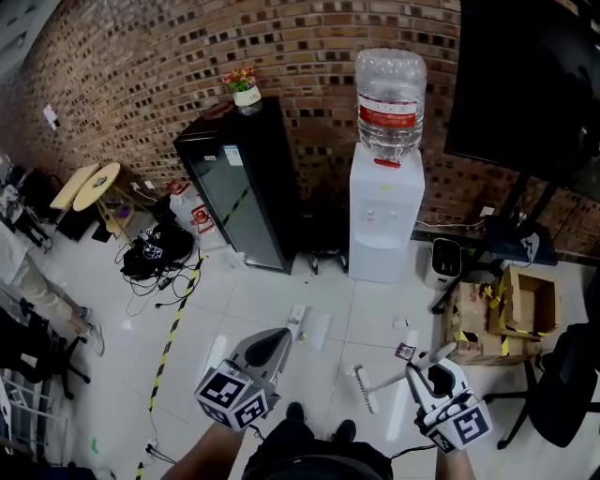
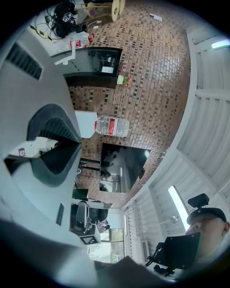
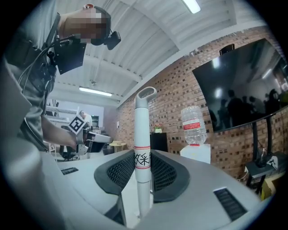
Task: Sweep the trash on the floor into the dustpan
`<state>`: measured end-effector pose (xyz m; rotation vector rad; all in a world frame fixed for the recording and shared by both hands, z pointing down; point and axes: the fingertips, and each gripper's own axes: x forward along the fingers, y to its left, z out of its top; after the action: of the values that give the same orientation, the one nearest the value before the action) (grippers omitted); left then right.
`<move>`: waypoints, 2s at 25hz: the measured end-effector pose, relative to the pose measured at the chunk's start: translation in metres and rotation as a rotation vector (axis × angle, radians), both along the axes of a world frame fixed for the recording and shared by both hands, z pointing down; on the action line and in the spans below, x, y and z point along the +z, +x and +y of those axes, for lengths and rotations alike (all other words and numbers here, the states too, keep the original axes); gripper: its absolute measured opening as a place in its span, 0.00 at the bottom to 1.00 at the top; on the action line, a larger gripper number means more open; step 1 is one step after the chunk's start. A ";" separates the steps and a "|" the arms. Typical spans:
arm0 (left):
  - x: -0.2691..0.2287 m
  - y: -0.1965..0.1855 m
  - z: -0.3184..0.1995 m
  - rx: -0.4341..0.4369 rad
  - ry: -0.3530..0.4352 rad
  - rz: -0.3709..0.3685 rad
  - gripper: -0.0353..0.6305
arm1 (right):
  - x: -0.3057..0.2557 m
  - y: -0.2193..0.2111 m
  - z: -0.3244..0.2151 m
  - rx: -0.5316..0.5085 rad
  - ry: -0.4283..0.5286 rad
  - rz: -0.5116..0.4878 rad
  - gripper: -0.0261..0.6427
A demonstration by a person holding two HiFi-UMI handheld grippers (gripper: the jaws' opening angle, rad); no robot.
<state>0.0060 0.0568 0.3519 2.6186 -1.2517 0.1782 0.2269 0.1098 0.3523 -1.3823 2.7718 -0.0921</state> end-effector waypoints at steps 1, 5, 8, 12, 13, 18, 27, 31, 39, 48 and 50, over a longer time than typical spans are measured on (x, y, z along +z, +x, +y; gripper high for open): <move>0.005 -0.001 -0.006 0.003 -0.005 0.000 0.06 | 0.007 -0.003 -0.005 -0.010 -0.007 0.005 0.24; 0.039 -0.001 -0.030 0.026 -0.035 -0.003 0.06 | 0.041 -0.007 -0.025 -0.043 -0.025 0.014 0.24; 0.068 0.002 -0.046 0.048 -0.057 -0.027 0.06 | 0.073 -0.006 -0.036 -0.045 -0.055 0.006 0.24; 0.098 -0.007 -0.064 0.052 -0.098 -0.047 0.06 | 0.113 -0.018 -0.054 -0.058 -0.107 0.027 0.24; 0.106 -0.007 -0.065 0.058 -0.106 -0.050 0.06 | 0.123 -0.021 -0.056 -0.066 -0.120 0.034 0.24; 0.139 -0.009 -0.074 0.080 -0.154 -0.071 0.06 | 0.172 -0.028 -0.067 -0.066 -0.179 0.019 0.24; 0.181 -0.023 -0.093 0.063 -0.211 -0.083 0.06 | 0.252 -0.056 -0.090 -0.116 -0.288 0.077 0.24; 0.191 -0.029 -0.105 0.059 -0.238 -0.083 0.06 | 0.263 -0.068 -0.109 -0.135 -0.304 0.104 0.24; 0.193 -0.055 -0.135 0.054 -0.263 -0.064 0.06 | 0.270 -0.085 -0.167 -0.170 -0.316 0.156 0.24; 0.197 -0.091 -0.173 0.055 -0.272 -0.054 0.06 | 0.274 -0.117 -0.230 -0.241 -0.301 0.260 0.24; 0.199 -0.097 -0.179 0.061 -0.270 -0.055 0.06 | 0.275 -0.123 -0.240 -0.243 -0.301 0.276 0.24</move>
<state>-0.0905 -0.1225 0.5505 2.4344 -1.0811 0.4031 0.1044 -0.1306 0.6278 -1.1795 3.2605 -0.3670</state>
